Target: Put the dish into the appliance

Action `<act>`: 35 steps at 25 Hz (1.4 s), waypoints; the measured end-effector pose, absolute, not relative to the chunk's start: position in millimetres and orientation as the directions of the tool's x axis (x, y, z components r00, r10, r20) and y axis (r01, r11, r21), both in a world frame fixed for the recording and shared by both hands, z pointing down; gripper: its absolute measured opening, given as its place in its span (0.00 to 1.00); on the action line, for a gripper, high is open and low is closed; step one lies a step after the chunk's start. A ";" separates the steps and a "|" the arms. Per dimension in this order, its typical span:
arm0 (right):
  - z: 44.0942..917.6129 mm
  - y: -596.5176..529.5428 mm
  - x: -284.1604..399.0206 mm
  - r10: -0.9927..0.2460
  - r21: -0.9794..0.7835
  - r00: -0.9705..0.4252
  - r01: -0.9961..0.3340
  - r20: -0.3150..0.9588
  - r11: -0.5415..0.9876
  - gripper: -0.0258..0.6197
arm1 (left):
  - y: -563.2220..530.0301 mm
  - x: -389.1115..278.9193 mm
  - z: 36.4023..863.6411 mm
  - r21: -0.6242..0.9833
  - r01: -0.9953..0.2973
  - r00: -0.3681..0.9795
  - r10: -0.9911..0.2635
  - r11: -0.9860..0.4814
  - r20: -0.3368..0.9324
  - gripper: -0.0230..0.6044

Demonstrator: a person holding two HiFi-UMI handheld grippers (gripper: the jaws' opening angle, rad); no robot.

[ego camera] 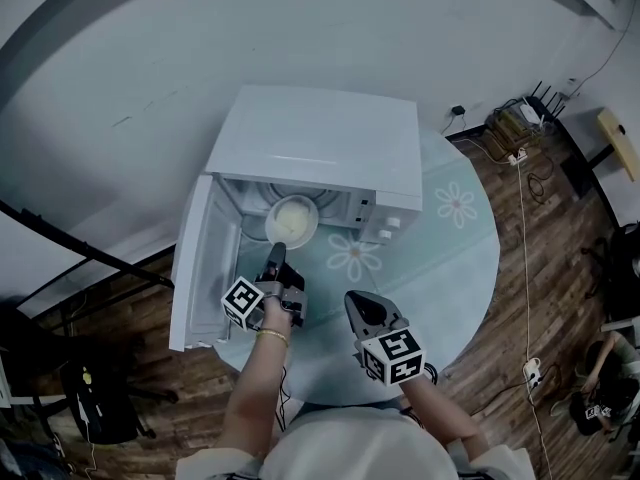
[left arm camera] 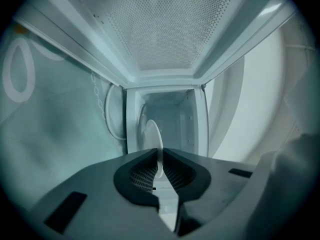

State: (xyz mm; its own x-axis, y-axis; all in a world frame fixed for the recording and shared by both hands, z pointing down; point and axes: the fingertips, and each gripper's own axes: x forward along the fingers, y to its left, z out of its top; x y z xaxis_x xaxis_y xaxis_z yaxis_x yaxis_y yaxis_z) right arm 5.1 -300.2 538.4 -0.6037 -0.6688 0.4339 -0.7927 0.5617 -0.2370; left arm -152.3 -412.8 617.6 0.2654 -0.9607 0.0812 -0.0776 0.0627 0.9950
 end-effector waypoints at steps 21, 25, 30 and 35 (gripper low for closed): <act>553.9 -325.5 5.6 -0.668 -0.239 -0.588 -0.804 0.456 0.545 0.05 | -484.2 -149.3 642.5 0.967 -0.204 0.246 -0.949 0.150 0.199 0.09; 556.0 -326.6 6.4 -0.666 -0.241 -0.586 -0.805 0.461 0.542 0.05 | -492.5 -149.7 651.4 0.960 -0.220 0.243 -0.944 0.170 0.223 0.08; 558.3 -328.2 6.8 -0.664 -0.241 -0.585 -0.806 0.465 0.541 0.05 | -505.4 -147.5 655.4 0.953 -0.244 0.249 -0.938 0.179 0.240 0.08; 559.5 -331.3 7.8 -0.666 -0.239 -0.582 -0.808 0.467 0.538 0.05 | -515.5 -145.9 661.5 0.945 -0.271 0.253 -0.933 0.183 0.254 0.09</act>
